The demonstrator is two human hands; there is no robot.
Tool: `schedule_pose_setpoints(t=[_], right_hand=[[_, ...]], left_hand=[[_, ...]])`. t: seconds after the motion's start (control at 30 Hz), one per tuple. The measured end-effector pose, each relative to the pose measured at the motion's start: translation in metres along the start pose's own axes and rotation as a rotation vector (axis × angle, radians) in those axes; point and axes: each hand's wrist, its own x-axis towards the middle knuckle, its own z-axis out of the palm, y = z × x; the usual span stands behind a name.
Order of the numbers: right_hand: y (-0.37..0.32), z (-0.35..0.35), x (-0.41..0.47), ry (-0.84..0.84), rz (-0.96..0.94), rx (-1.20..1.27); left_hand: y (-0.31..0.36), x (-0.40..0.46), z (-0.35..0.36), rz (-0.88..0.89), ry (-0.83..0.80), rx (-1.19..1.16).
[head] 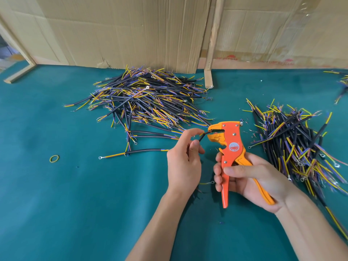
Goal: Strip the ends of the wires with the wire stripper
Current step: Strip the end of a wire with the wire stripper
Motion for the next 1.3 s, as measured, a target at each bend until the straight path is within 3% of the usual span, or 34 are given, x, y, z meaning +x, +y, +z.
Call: schedule_pose_setpoints(t=[1.3], right_hand=[[-0.0021,-0.0049,-0.0017,0.060,0.043,-0.016]], left_hand=[[-0.0003,-0.0001,-0.0005,0.012,-0.090,0.023]])
